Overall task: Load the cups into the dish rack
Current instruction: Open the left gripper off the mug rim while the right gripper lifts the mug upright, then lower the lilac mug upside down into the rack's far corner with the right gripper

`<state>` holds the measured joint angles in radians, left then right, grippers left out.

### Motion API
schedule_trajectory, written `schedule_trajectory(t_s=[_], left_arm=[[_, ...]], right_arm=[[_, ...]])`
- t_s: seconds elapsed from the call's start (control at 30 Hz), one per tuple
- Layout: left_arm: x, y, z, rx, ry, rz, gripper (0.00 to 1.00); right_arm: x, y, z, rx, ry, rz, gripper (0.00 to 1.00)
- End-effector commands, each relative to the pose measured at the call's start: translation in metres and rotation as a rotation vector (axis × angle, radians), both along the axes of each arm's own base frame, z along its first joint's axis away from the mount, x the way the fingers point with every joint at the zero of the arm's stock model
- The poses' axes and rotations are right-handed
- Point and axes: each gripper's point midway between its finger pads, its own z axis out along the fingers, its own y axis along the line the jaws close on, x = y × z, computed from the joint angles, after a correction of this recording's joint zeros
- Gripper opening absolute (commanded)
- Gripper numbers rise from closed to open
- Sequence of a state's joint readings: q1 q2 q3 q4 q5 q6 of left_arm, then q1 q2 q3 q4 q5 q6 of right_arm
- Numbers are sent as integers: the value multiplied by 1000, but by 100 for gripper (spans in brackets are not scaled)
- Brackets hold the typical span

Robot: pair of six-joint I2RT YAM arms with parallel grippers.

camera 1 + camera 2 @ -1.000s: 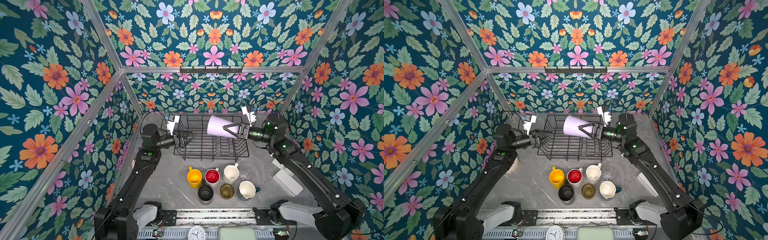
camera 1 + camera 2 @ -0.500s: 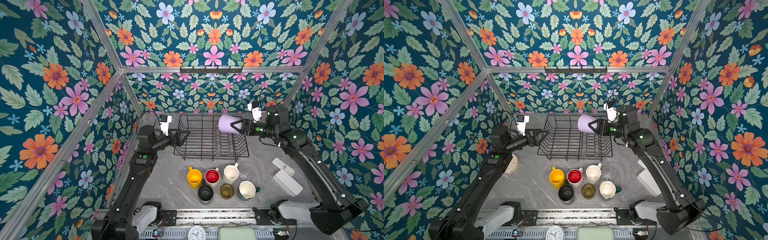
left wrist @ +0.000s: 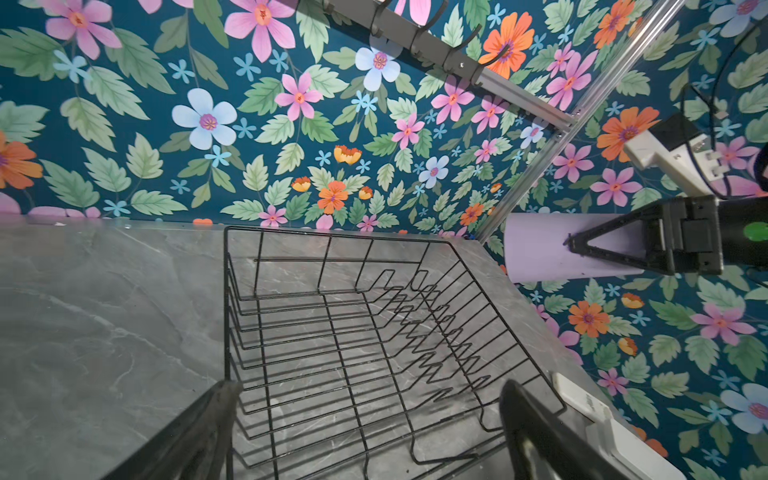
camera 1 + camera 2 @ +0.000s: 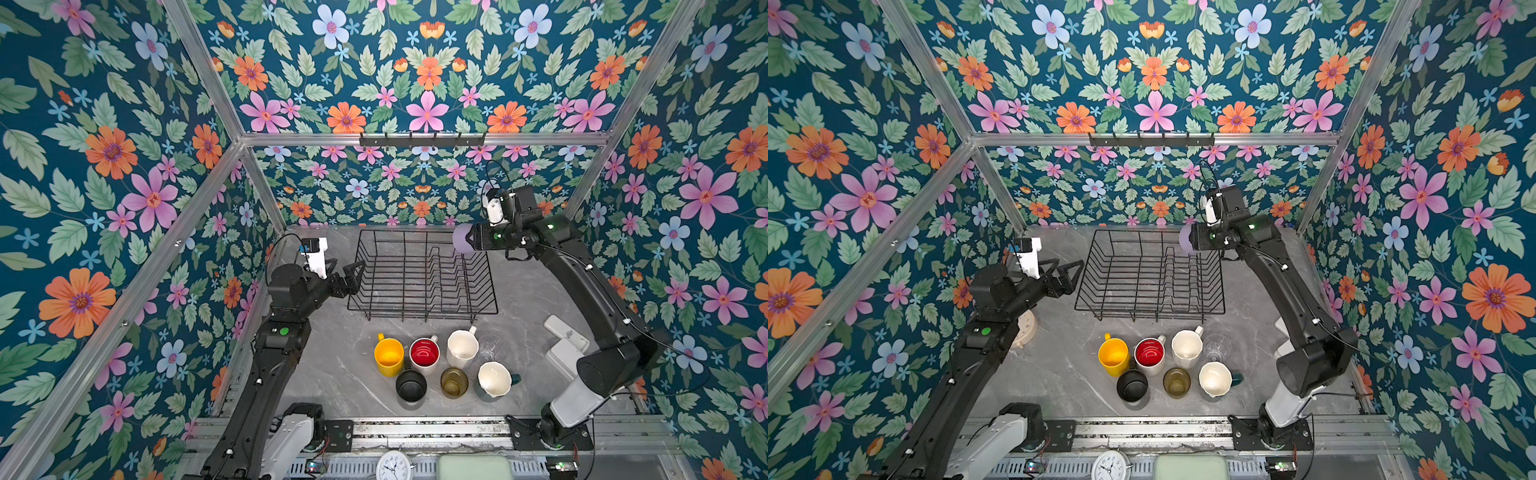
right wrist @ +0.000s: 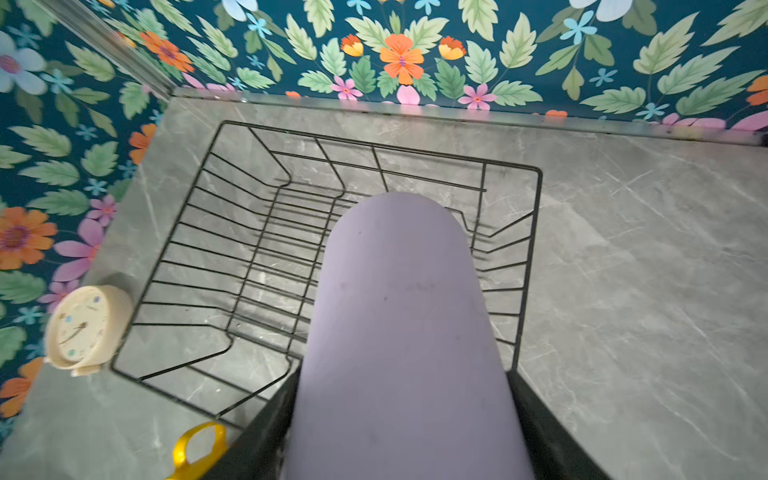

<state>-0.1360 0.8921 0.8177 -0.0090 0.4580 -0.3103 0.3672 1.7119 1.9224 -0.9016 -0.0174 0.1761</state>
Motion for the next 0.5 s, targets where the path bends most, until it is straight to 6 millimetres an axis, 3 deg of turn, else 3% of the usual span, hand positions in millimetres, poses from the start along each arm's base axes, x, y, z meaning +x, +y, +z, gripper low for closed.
schedule_trajectory(t_s=[0.0, 0.17, 0.47], left_arm=[[1, 7, 14, 37, -89, 32, 100], [-4, 11, 31, 57, -177, 53, 100], [2, 19, 22, 98, -188, 105, 100]], right_arm=[[12, -12, -18, -120, 31, -20, 0], [31, -12, -40, -197, 83, -18, 0], [53, -10, -73, -272, 156, -7, 0]])
